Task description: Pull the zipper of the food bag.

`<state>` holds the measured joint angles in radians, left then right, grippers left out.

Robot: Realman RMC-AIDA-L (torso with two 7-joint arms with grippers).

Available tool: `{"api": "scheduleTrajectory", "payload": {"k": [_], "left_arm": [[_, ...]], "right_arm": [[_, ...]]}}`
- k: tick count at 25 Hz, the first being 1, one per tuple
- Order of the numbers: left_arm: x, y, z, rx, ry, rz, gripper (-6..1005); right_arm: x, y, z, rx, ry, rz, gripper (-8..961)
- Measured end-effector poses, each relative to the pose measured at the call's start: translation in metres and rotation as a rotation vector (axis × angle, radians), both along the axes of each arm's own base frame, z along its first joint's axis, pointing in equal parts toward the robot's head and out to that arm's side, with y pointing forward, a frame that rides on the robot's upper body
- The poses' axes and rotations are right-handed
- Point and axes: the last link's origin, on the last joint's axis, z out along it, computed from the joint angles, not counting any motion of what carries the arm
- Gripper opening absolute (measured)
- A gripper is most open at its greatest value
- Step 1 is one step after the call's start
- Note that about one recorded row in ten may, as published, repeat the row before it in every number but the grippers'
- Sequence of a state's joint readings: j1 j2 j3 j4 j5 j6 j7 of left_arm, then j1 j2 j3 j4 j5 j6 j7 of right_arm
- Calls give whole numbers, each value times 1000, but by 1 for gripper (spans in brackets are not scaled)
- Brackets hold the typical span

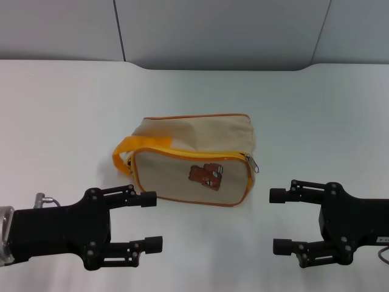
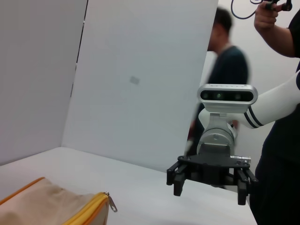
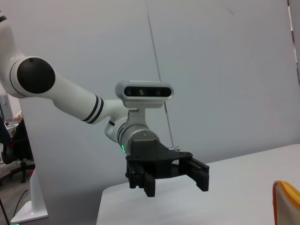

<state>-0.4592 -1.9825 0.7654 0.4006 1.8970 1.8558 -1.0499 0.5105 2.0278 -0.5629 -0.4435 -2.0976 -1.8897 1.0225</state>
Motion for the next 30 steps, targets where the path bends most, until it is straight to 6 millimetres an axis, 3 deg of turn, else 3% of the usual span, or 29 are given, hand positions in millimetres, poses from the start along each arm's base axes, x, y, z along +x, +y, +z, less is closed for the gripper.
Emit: {"api": "scheduleTrajectory", "payload": {"k": [30], "left_arm": [[-1, -1, 0, 5, 9, -9, 776]], "right_arm": [[-2, 1, -2, -3, -1, 3, 829]]}}
